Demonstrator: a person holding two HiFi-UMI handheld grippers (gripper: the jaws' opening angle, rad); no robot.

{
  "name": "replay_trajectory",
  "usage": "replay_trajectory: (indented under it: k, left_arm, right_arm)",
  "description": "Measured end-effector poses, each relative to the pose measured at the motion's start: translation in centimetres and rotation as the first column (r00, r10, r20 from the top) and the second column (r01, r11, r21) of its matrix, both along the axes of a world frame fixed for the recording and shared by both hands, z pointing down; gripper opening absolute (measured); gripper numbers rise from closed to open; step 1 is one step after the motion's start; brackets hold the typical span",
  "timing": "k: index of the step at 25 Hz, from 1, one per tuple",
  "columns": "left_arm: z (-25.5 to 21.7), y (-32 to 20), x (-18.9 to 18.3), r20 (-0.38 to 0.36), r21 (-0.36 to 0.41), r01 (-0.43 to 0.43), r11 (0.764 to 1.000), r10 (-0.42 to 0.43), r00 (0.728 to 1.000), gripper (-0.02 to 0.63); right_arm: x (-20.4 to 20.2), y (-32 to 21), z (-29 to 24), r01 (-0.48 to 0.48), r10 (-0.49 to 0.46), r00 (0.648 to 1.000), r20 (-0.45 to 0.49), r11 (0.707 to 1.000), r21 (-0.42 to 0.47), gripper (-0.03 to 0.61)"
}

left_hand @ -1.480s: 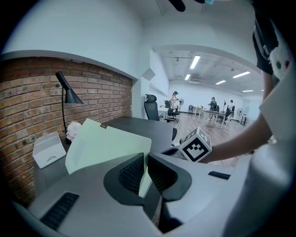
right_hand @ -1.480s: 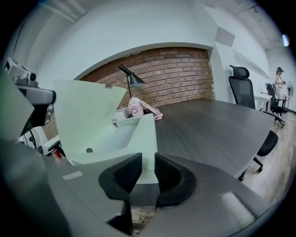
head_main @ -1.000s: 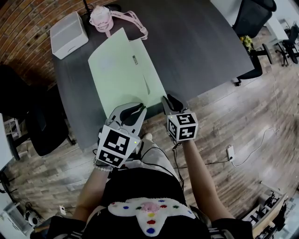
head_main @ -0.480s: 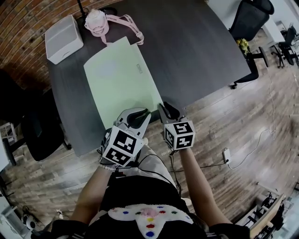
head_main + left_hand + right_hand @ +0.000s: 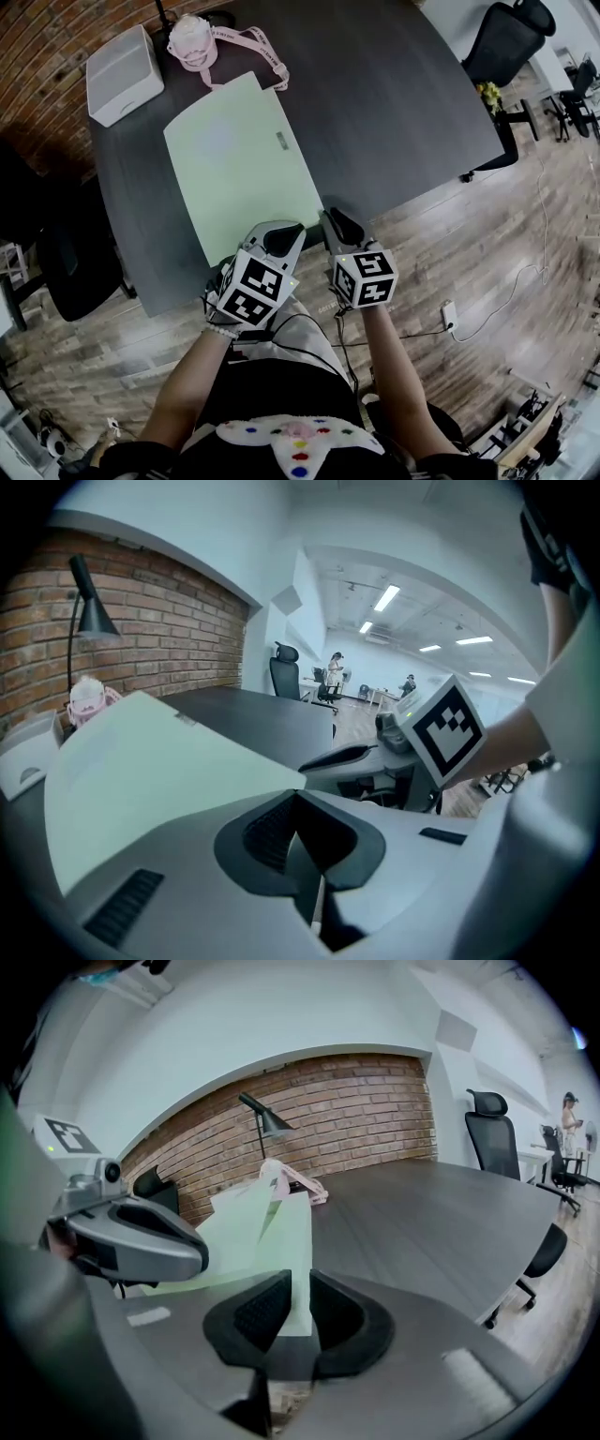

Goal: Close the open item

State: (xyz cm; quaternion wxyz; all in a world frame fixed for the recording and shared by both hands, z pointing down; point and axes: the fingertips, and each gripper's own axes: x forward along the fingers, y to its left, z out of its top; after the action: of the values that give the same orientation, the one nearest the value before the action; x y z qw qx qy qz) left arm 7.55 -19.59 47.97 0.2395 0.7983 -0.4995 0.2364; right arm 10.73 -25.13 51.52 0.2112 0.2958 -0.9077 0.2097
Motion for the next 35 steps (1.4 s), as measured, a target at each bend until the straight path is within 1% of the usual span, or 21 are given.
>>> replay_trajectory:
  k: [4, 7, 14, 16, 20, 25, 28, 31, 35]
  left_arm:
    - [1.5, -0.2, -0.8, -0.053, -0.054, 0.048, 0.997, -0.051, 0.997, 0.005]
    - [1.8, -0.5, -1.0, -0.074, -0.068, 0.068, 0.995, -0.073, 0.995, 0.005]
    - [2.1, -1.7, -0.2, -0.067, -0.082, 0.046, 0.996, -0.051, 0.996, 0.005]
    - [2.2, -2.0, -0.2, -0.071, -0.087, 0.047, 0.995, -0.053, 0.996, 0.005]
    - [2.5, -2.1, -0.2, -0.075, -0.121, 0.047, 0.991, -0.056, 0.996, 0.005]
    - [2.7, -2.3, -0.3, -0.074, -0.139, 0.038, 0.989, -0.049, 0.996, 0.005]
    - [2.7, -2.5, -0.4, -0.073, -0.136, 0.038, 0.99, -0.048, 0.996, 0.005]
    - [2.6, -2.5, -0.4, -0.078, -0.127, 0.034, 0.991, -0.044, 0.996, 0.005]
    - [2.2, -2.4, -0.4, -0.077, -0.101, 0.016, 0.995, -0.024, 0.997, 0.005]
  right_arm:
    - [0.2, -2.1, -1.8, -0.015, 0.015, 1.0, 0.001, 0.998, 0.059, 0.064]
    - [-0.4, -3.6, -3.3, -0.001, 0.001, 1.0, 0.002, 0.994, 0.113, 0.058]
    - [-5.0, -6.5, -4.2, 0.116, -0.113, 0.993, -0.029, 0.975, 0.189, 0.015]
    - [-6.5, -6.9, -4.1, 0.16, -0.155, 0.987, -0.038, 0.968, 0.195, 0.009]
    - [-9.4, -7.2, -3.8, 0.248, -0.239, 0.969, -0.071, 0.947, 0.204, 0.009]
    - [-12.1, -7.1, -2.8, 0.352, -0.324, 0.933, -0.153, 0.91, 0.218, 0.009]
    - [-13.2, -7.0, -1.7, 0.394, -0.352, 0.913, -0.208, 0.894, 0.214, 0.009]
    - [-13.4, -7.1, -0.6, 0.402, -0.353, 0.903, -0.246, 0.896, 0.189, 0.009]
    - [-13.3, -7.7, 0.2, 0.39, -0.342, 0.901, -0.266, 0.908, 0.152, 0.008]
